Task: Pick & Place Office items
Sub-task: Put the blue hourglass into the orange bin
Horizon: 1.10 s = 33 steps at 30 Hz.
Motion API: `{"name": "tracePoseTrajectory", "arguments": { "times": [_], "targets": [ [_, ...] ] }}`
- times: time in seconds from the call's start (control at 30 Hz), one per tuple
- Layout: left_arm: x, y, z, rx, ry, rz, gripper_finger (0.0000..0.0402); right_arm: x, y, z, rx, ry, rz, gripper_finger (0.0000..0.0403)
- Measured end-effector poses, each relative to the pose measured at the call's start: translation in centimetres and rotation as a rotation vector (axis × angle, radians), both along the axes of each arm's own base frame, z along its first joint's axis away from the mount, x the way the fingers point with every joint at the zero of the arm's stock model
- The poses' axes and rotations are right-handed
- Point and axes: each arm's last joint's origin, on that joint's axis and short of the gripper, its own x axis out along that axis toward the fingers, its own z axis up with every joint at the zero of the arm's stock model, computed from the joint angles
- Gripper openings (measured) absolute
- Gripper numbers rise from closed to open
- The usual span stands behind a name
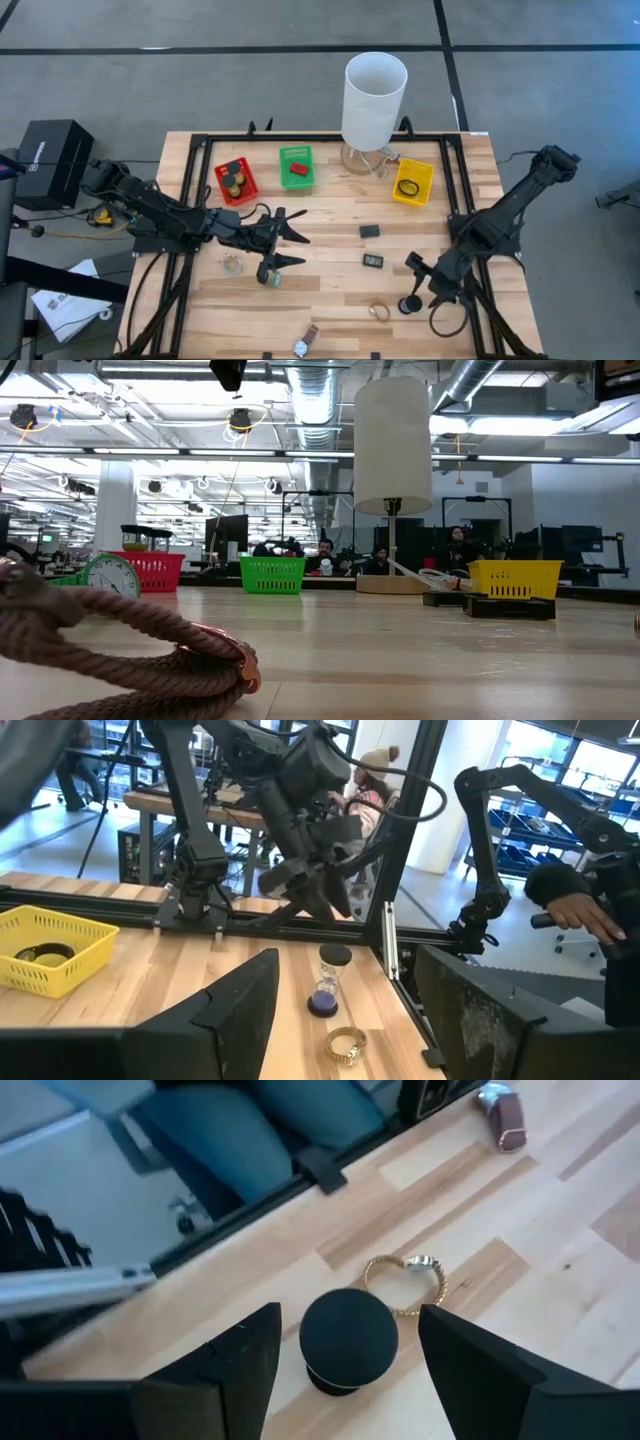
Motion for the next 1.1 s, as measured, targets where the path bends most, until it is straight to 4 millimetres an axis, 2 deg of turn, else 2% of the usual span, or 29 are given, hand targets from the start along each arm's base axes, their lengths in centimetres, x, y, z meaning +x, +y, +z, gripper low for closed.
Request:
{"name": "tracePoseTrajectory", "arguments": {
  "times": [0.13,0.33,0.57,0.73,0.9,1.1],
  "targets": [
    [0.0,0.0,0.0,-0.001,-0.003,0.000,0.0231,0.0,-0.4,0.4,0.064,0.039,-0.090,0.0224],
    [0.0,0.0,0.0,-0.001,-0.004,0.000,0.0231,1.0,-1.2,0.3,0.090,0.069,-0.298,0.0219],
    [0.0,0.0,0.0,-0.001,-0.005,0.001,0.0231,1.9,-2.1,0.1,0.160,0.144,-0.456,0.0213],
    [0.0,0.0,0.1,-0.002,-0.005,0.001,0.0231,2.1,-2.1,0.2,0.177,0.131,-0.463,0.0208],
    [0.0,0.0,0.1,-0.003,-0.010,0.001,0.0231,2.5,-1.7,1.0,0.207,0.019,-0.372,0.0205],
    [0.0,0.0,0.2,-0.101,0.002,0.001,0.0231,2.6,-1.4,1.3,0.228,-0.016,-0.350,0.0207]
  ]
}}
